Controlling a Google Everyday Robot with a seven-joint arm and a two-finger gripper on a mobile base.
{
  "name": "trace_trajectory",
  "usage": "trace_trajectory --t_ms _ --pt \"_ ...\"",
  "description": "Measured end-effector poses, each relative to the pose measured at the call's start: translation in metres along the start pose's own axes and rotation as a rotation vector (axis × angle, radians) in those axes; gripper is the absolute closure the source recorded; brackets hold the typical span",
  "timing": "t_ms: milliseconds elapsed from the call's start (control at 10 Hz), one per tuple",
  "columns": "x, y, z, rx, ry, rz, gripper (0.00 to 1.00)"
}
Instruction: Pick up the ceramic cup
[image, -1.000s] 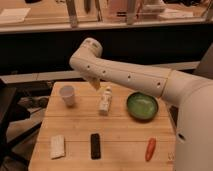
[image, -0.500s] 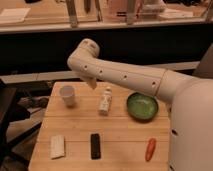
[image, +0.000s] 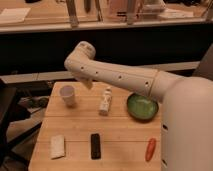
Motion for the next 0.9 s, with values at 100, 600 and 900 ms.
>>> trace_trajectory --t_ms 100,600,900 --pt "0.0 0.0 0.005 0.002 -0.004 -0.009 0.2" --pt "-0.018 -0.014 0.032 0.021 -0.044 -0.071 0.2" --pt "-0.023 -0.02 0.048 0.028 -0.07 -0.105 0.2"
